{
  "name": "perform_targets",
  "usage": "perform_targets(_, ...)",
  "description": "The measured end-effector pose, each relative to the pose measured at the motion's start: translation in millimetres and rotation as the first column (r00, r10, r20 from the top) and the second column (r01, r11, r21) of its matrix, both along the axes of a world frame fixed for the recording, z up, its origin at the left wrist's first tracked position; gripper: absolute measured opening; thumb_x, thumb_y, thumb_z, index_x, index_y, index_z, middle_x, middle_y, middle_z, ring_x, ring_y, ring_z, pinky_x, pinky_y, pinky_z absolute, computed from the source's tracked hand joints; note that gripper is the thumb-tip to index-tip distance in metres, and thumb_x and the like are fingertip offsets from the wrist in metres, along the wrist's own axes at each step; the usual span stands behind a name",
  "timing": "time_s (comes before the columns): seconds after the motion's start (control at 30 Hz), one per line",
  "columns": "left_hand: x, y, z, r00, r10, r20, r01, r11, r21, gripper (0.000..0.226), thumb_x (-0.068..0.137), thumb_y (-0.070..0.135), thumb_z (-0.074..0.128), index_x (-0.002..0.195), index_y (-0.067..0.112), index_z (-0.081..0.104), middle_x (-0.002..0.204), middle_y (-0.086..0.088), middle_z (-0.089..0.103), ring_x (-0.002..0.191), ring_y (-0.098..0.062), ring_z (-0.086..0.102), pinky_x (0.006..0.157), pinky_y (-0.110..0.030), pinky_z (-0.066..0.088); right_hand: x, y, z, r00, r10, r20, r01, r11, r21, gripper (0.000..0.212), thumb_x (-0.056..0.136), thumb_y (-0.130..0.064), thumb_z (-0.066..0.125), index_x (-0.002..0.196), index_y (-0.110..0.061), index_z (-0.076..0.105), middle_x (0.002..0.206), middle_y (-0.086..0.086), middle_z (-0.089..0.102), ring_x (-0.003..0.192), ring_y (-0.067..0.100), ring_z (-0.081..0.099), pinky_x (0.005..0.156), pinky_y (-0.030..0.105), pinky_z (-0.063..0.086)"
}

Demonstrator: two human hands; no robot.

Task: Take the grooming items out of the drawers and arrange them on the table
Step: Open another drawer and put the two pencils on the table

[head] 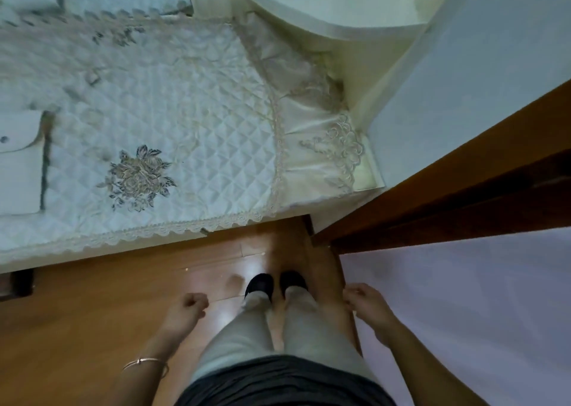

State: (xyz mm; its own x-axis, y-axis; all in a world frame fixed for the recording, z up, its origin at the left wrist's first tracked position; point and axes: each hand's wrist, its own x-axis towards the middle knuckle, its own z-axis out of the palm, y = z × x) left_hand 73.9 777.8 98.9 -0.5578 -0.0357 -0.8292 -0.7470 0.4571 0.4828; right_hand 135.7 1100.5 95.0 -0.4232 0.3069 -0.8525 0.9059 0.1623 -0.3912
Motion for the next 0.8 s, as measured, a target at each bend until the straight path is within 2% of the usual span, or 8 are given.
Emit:
perform_targets(0.07,3.9,7.2,0.3,0.996,0.089,0.006,-0.089,0.996,-0.01,0.009,0.094,0.011,0.044,0.091,0.008,0.052,0.097,-0.011,0.054,0.09,-0.023,0.051,0.065,-0.025,0.038,-20.5,8.1,-0.1,0.998,0.069,0.001,-0.068,0.996,-0.059,0.013,0.093,-0.01,0.044,0.087,-0.01,0.055,0.114,0.024,0.058,0.079,0.017,0.054,0.066,0.016,0.043)
perform_targets(0.23,24.3,42.1,-6.2,0.976,0.205,0.076,-0.206,0.979,-0.001,0.019,0.094,0.007,0.041,0.077,0.014,0.045,0.089,-0.008,0.044,0.078,-0.018,0.045,0.064,-0.024,0.036,-46.8,34.0,-1.7,0.99,0.137,0.035,-0.135,0.99,-0.05,0.016,0.089,-0.023,0.05,0.099,-0.021,0.062,0.122,0.01,0.06,0.109,0.026,0.056,0.081,0.028,0.04)
perform_targets(0.37,26.8,70.4,-20.8,0.918,0.379,0.113,-0.378,0.925,-0.031,0.013,0.093,0.01,0.044,0.099,0.009,0.055,0.098,-0.01,0.057,0.092,-0.024,0.053,0.065,-0.028,0.035,-78.4,40.5,-9.7,0.982,0.18,0.059,-0.174,0.98,-0.096,0.014,0.089,-0.019,0.05,0.088,-0.023,0.064,0.114,0.009,0.062,0.108,0.027,0.057,0.075,0.026,0.042)
perform_targets(0.47,6.4,89.1,-33.0,0.894,0.438,0.098,-0.442,0.897,0.024,0.018,0.095,0.014,0.041,0.107,0.013,0.054,0.107,-0.009,0.057,0.098,-0.024,0.054,0.082,-0.034,0.037,-109.2,32.6,-21.0,0.989,0.143,0.034,-0.137,0.982,-0.13,0.014,0.09,-0.015,0.051,0.09,-0.015,0.065,0.102,0.008,0.059,0.093,0.021,0.058,0.066,0.022,0.039)
perform_targets(0.57,-26.6,103.0,-48.4,0.844,0.529,0.084,-0.536,0.837,0.112,0.022,0.095,0.015,0.04,0.114,0.014,0.053,0.113,-0.009,0.056,0.102,-0.023,0.053,0.091,-0.035,0.037,-135.6,20.0,-33.6,1.0,0.024,0.015,-0.02,0.978,-0.209,0.029,0.092,-0.012,0.047,0.118,-0.001,0.055,0.104,0.011,0.057,0.085,0.017,0.056,0.063,0.019,0.04)
perform_targets(0.67,-63.9,111.8,-67.5,0.755,0.652,0.075,-0.651,0.729,0.212,0.033,0.096,0.012,0.04,0.128,0.007,0.043,0.123,-0.01,0.054,0.109,-0.023,0.052,0.095,-0.034,0.039,-155.3,9.4,-49.2,0.962,-0.27,0.047,0.269,0.9,-0.344,0.034,0.093,-0.016,0.047,0.125,-0.004,0.049,0.13,0.018,0.054,0.12,0.031,0.052,0.096,0.035,0.045)
perform_targets(0.73,-88.2,112.9,-79.6,0.68,0.726,0.101,-0.724,0.643,0.251,0.041,0.098,0.014,0.032,0.138,0.006,0.027,0.134,-0.01,0.049,0.119,-0.024,0.049,0.1,-0.035,0.039,-165.9,6.5,-62.2,0.91,-0.41,0.059,0.398,0.826,-0.399,0.027,0.092,-0.016,0.048,0.118,-0.009,0.054,0.125,0.018,0.056,0.12,0.032,0.051,0.109,0.039,0.034)
perform_targets(0.8,-107.1,107.7,-93.2,0.578,0.797,0.172,-0.803,0.52,0.291,0.043,0.1,0.014,0.02,0.141,0.005,0.017,0.14,-0.011,0.044,0.127,-0.023,0.045,0.103,-0.034,0.037,-173.0,5.7,-74.7,0.865,-0.495,0.085,0.478,0.76,-0.441,0.009,0.092,-0.012,0.049,0.094,-0.014,0.057,0.099,0.008,0.061,0.118,0.027,0.054,0.105,0.035,0.037)
